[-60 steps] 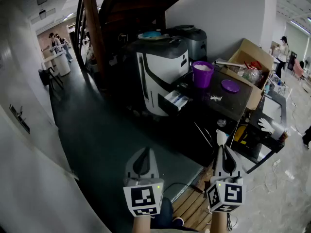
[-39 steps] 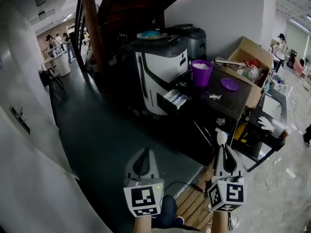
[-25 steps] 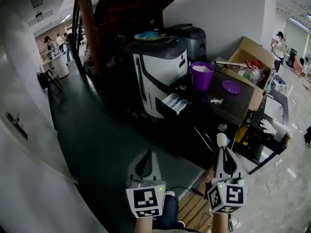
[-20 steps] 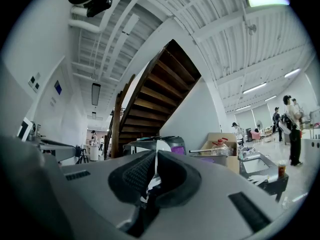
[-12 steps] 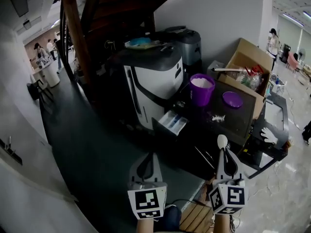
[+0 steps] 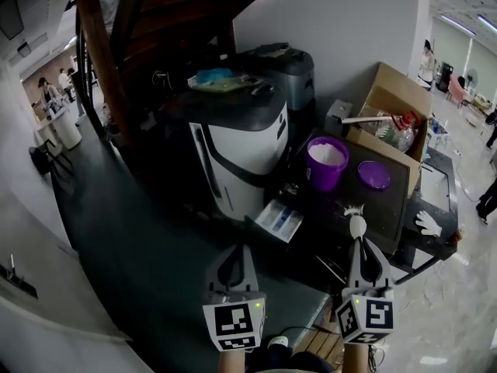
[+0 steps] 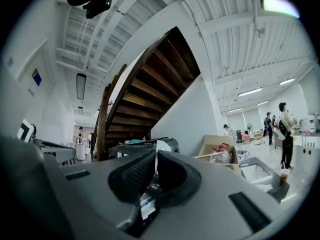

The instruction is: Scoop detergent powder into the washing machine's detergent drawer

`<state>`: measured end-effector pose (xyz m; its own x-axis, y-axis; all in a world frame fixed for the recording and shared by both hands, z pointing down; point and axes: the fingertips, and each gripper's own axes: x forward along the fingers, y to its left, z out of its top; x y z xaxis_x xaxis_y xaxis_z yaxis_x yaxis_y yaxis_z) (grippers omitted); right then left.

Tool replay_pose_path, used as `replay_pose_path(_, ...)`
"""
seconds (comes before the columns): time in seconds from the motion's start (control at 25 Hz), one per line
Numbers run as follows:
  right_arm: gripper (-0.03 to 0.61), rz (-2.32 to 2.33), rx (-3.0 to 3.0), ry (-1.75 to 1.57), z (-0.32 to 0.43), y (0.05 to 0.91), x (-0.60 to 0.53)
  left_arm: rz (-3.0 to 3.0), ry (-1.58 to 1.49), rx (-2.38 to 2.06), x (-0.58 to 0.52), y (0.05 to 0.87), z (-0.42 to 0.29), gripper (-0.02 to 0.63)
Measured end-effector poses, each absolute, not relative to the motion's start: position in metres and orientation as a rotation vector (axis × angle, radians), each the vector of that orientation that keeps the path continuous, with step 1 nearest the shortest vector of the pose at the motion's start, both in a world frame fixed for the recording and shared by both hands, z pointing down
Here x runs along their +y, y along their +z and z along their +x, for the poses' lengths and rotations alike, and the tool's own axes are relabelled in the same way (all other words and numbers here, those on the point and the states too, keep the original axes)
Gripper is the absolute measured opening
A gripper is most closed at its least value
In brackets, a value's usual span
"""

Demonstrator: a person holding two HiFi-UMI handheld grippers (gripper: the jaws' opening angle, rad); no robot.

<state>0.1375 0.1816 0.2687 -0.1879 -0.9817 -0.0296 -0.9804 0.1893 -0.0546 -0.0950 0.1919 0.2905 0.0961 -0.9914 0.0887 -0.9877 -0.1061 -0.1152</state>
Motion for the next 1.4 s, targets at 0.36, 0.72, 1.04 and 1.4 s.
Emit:
replay_pose_path(0.36,0.021,-2.002,2.354,-0.042,0.138,0.266,0.150,-2.356,-0.221,2.073,0.155,0.295,-0.097,0.002)
replay_pose_path(0.72,0.021,-1.998,2.374,-0.067,0.148,0.270,0.090,-2.354,-0.236,2.078,0.098,0.299,-0.087,0.002)
replay_pose_path(1.04,0.021,-1.955,2.399,-0.026,0.165,0.263,-0.006,-2.289,-0.257,2.138,0.016,0.297,-0.078,0.002)
replay_pose_path(1.4,0.021,-1.896,2.470,-0.049,0.182,0.258,-0.114,-2.228,-0.277,2.197,-0.076,0.288,-0.063,0.002)
